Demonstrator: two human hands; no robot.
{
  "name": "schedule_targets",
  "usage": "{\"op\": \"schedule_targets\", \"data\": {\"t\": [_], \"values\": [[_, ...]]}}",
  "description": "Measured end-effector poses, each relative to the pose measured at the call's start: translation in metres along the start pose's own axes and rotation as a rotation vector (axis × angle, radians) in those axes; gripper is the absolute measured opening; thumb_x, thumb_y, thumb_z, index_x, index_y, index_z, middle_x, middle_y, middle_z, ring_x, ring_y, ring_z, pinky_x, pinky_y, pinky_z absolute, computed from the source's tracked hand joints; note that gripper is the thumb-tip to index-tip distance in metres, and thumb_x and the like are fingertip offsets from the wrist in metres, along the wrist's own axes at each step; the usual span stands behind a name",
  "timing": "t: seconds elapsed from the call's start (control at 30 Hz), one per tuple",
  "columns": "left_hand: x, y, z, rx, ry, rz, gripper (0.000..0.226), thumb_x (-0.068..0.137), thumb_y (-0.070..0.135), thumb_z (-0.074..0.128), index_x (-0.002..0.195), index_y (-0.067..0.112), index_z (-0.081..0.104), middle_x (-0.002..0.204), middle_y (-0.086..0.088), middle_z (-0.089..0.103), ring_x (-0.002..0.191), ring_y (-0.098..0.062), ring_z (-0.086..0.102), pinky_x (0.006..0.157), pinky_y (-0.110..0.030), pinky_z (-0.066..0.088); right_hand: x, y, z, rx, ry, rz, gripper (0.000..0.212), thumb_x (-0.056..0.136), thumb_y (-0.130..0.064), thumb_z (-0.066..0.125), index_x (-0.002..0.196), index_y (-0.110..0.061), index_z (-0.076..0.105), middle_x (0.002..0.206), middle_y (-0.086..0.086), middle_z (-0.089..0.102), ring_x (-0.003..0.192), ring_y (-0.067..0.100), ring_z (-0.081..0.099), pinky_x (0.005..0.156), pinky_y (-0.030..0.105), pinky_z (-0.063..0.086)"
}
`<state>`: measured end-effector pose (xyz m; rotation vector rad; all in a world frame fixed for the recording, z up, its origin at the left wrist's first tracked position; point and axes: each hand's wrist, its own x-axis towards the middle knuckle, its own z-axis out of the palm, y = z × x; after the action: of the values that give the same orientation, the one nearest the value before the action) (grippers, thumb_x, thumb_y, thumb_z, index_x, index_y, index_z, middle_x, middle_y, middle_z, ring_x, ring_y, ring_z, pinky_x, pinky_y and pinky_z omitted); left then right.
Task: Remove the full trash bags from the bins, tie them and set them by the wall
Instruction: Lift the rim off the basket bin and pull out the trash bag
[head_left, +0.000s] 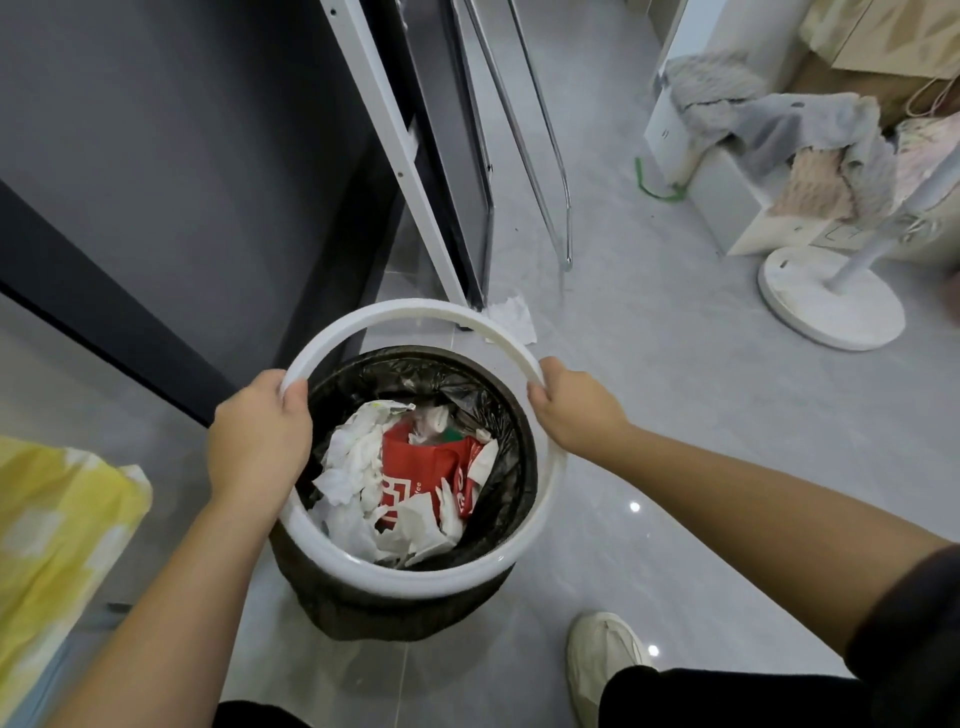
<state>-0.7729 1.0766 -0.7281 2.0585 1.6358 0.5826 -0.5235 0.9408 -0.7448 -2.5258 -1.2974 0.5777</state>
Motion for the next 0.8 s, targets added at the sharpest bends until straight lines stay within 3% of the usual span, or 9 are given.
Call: {"op": "schedule_targets", "data": {"t": [0.1, 0.2, 0.3, 0.4, 0.5, 0.6, 0.7, 0.8], "values": [[-0.001, 0.010, 0.008, -0.241, -0.081, -0.071, 0.043, 0.096, 0.034, 0.034, 0.093, 0.004, 0.065, 0.088, -0.017, 0.065, 0.074, -0.027, 0.057, 0.067, -0.033, 0.042, 0.006, 0.025, -0.010, 0.082, 0.046, 0.081, 0.030, 0.100, -0.033, 0.032, 0.105, -0.007, 0.046, 0.084, 0.012, 0.057, 0.074, 0.031, 0.055, 0.062, 0.036, 0.042], [0.003, 0.001, 0.021, -0.167, -0.091, -0.039, 0.040, 0.098, 0.031, 0.034, 0.110, 0.012, 0.066, 0.115, -0.010, 0.061, 0.106, -0.025, 0.053, 0.090, -0.037, 0.039, 0.014, 0.052, -0.019, 0.142, 0.106, 0.245, 0.032, 0.100, -0.031, 0.033, 0.107, -0.004, 0.048, 0.089, 0.013, 0.054, 0.080, 0.033, 0.053, 0.067, 0.034, 0.038], [0.005, -0.012, 0.033, -0.061, -0.110, -0.091, 0.041, 0.097, 0.029, 0.038, 0.131, 0.010, 0.051, 0.137, -0.017, 0.048, 0.126, -0.033, 0.043, 0.105, -0.044, 0.033, 0.024, 0.076, -0.022, 0.258, 0.125, 0.421, 0.035, 0.099, -0.028, 0.033, 0.113, 0.000, 0.049, 0.096, 0.016, 0.054, 0.084, 0.033, 0.052, 0.070, 0.036, 0.041], [0.003, -0.022, 0.039, 0.014, -0.170, -0.173, 0.048, 0.098, 0.027, 0.036, 0.141, 0.007, 0.038, 0.143, -0.022, 0.040, 0.131, -0.038, 0.038, 0.107, -0.047, 0.031, 0.031, 0.093, -0.016, 0.420, 0.133, 0.583, 0.037, 0.097, -0.027, 0.033, 0.116, 0.002, 0.049, 0.102, 0.021, 0.060, 0.073, 0.032, 0.057, 0.063, 0.037, 0.049], [0.002, -0.033, 0.042, 0.072, -0.175, -0.182, 0.047, 0.098, 0.023, 0.032, 0.143, 0.007, 0.036, 0.143, -0.023, 0.041, 0.129, -0.041, 0.039, 0.105, -0.047, 0.034, 0.035, 0.103, -0.004, 0.595, 0.111, 0.775, 0.033, 0.094, -0.012, 0.035, 0.115, 0.007, 0.051, 0.080, 0.020, 0.058, 0.054, 0.026, 0.052, 0.049, 0.033, 0.044], [0.001, -0.041, 0.043, 0.074, -0.132, -0.179, 0.044, 0.099, 0.016, 0.033, 0.140, 0.004, 0.040, 0.138, -0.026, 0.045, 0.126, -0.043, 0.041, 0.104, -0.046, 0.035, 0.037, 0.106, 0.009, 0.763, 0.062, 0.945, 0.022, 0.091, -0.003, 0.037, 0.106, 0.004, 0.051, 0.069, 0.015, 0.049, 0.055, 0.023, 0.048, 0.047, 0.030, 0.044], [-0.001, -0.043, 0.042, 0.030, -0.105, -0.221, 0.041, 0.099, 0.017, 0.034, 0.137, 0.004, 0.045, 0.136, -0.025, 0.049, 0.126, -0.043, 0.041, 0.104, -0.045, 0.034, 0.039, 0.111, 0.025, 0.979, 0.068, 1.128, 0.012, 0.094, -0.008, 0.041, 0.104, -0.006, 0.046, 0.073, 0.012, 0.046, 0.057, 0.022, 0.047, 0.028, 0.022, 0.041], [-0.006, -0.043, 0.040, -0.033, -0.098, -0.261, 0.039, 0.100, 0.019, 0.034, 0.134, 0.005, 0.049, 0.127, -0.025, 0.054, 0.118, -0.042, 0.047, 0.096, -0.044, 0.039, 0.038, 0.116, 0.046, 1.066, 0.040, 1.222, 0.022, 0.096, -0.011, 0.043, 0.115, -0.003, 0.048, 0.091, 0.014, 0.053, 0.073, 0.026, 0.057, 0.021, 0.031, 0.039]]}}
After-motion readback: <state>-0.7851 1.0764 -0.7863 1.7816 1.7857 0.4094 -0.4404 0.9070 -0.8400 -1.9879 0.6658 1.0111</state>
